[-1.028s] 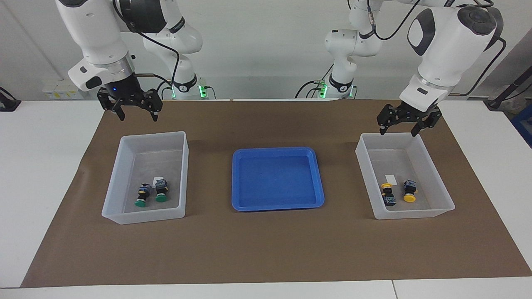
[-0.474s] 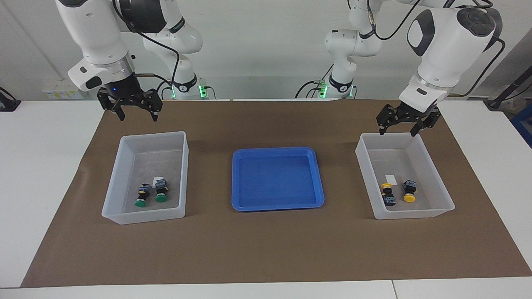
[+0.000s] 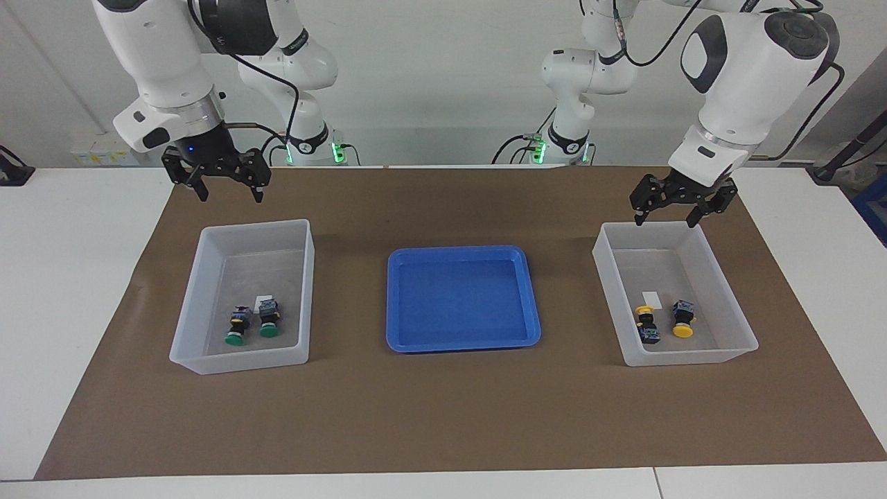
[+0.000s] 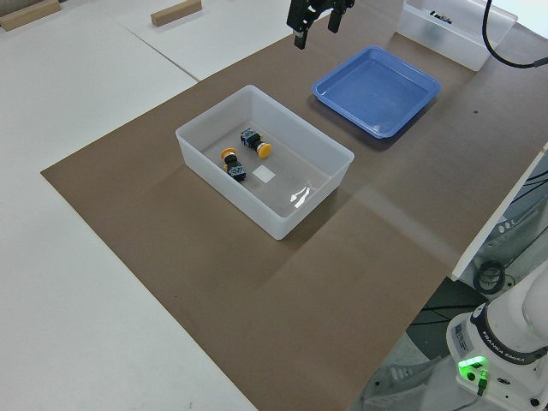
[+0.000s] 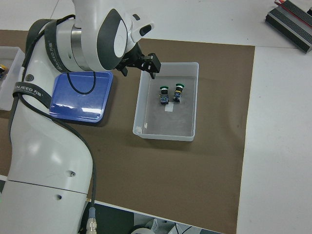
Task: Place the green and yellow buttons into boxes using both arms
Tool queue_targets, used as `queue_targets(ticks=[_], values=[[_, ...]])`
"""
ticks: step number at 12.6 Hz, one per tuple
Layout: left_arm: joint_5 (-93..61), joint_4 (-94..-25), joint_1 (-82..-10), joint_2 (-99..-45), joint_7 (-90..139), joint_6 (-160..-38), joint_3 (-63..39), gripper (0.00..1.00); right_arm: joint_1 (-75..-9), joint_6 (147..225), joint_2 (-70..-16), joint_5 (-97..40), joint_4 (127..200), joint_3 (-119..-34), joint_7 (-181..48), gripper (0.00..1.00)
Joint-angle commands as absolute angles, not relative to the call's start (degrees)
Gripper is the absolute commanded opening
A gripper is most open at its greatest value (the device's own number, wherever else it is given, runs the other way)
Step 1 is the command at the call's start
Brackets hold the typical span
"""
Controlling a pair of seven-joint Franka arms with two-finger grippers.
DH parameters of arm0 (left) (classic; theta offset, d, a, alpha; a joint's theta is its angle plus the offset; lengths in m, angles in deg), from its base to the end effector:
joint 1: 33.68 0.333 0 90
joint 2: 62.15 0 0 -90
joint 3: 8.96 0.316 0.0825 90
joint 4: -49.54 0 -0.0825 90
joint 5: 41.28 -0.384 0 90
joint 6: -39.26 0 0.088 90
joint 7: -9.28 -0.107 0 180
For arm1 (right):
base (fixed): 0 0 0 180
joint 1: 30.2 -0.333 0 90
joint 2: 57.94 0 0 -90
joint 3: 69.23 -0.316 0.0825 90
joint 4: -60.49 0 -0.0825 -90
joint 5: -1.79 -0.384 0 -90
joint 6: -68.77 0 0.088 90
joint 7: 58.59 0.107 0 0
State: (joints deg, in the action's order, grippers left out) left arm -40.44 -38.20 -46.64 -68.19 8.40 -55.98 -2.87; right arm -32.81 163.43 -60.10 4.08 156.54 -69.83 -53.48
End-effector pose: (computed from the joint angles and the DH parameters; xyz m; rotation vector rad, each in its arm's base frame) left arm 0.5896 -0.0757 0.5912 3.1294 -0.2113 0.0406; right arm 0.5480 0.0269 0.6024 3.1020 -0.0468 0.0253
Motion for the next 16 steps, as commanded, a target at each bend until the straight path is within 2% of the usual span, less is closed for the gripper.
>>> queue_targets(ticks=[1,16], values=[[-41.46,-40.55,-46.60,-66.28,8.84,-57.69,-2.98,1.00,-31.69,162.55,-59.79,2.31,156.03,-70.38,-54.90,1.00],[-41.46,-40.90,-46.42,-66.28,8.40,-58.83,-2.90,1.00,-31.69,162.55,-59.79,2.31,155.94,-70.37,-54.90,1.00]])
